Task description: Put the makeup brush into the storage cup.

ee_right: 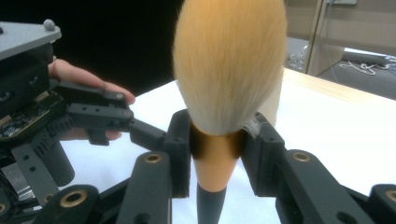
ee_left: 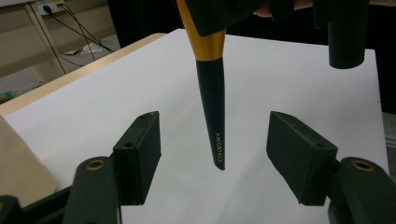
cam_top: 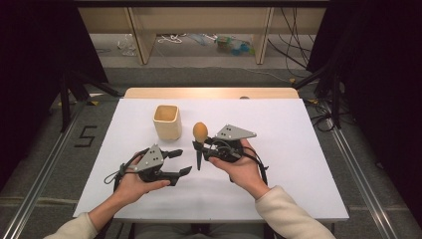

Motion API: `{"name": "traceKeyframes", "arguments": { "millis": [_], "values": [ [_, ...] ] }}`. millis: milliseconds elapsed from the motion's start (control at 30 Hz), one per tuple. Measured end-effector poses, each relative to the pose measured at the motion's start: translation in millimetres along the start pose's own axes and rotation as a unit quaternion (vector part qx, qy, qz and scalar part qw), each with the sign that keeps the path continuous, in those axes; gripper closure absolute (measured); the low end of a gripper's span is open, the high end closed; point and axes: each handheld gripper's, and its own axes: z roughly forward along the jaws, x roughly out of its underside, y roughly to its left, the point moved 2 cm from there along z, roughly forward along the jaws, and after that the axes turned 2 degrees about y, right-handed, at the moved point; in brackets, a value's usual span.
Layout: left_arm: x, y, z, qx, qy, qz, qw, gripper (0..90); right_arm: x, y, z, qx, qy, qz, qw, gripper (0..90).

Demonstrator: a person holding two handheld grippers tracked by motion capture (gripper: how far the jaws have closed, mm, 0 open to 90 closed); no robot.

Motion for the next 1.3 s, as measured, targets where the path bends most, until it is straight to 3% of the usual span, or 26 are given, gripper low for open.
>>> {"name": "traceKeyframes", "arguments": {
  "millis": [67, 100, 133, 400, 567, 833, 900, 1100, 1300],
  "values": [
    [-0.8, -1.1, 1.0, 0.001, 0.000, -0.011, 0.9999, 34.7, 0.6, 1.2, 1.3, -0.002, 0.000, -0.003, 1.0000, 66.6],
    [-1.6, -0.4, 2.0, 0.006, -0.001, -0.006, 1.0000, 34.9, 0.6, 1.7, 1.1, 0.002, 0.004, -0.008, 1.0000, 66.6],
    [-2.0, -1.8, 2.8, 0.006, -0.002, -0.017, 0.9998, 35.4, 0.6, 2.9, 1.5, -0.001, 0.005, -0.010, 0.9999, 66.6],
    [-3.9, -4.3, 13.1, 0.011, 0.012, -0.024, 0.9996, 38.6, -2.0, 10.5, 1.3, -0.003, 0.007, -0.032, 0.9995, 66.6],
    [-4.9, -4.2, 16.6, 0.014, 0.002, -0.044, 0.9989, 42.4, -2.8, 12.5, 1.4, -0.006, 0.003, -0.030, 0.9995, 66.6],
    [-7.4, -5.6, 20.2, 0.002, -0.014, -0.057, 0.9983, 50.3, -3.7, 17.2, 2.3, -0.008, -0.001, -0.029, 0.9995, 66.6],
    [-7.9, -5.2, 20.6, 0.002, -0.016, -0.050, 0.9986, 52.3, -3.7, 18.1, 2.9, -0.011, -0.001, -0.028, 0.9995, 66.6],
    [-9.5, -5.2, 22.0, 0.001, -0.033, -0.059, 0.9977, 58.3, -3.4, 18.8, 3.4, -0.010, 0.000, -0.024, 0.9997, 66.6],
    [-8.6, -5.2, 23.0, -0.006, -0.027, -0.059, 0.9979, 63.2, -3.5, 18.7, 3.4, -0.004, -0.003, -0.022, 0.9997, 66.6]
  ]
}}
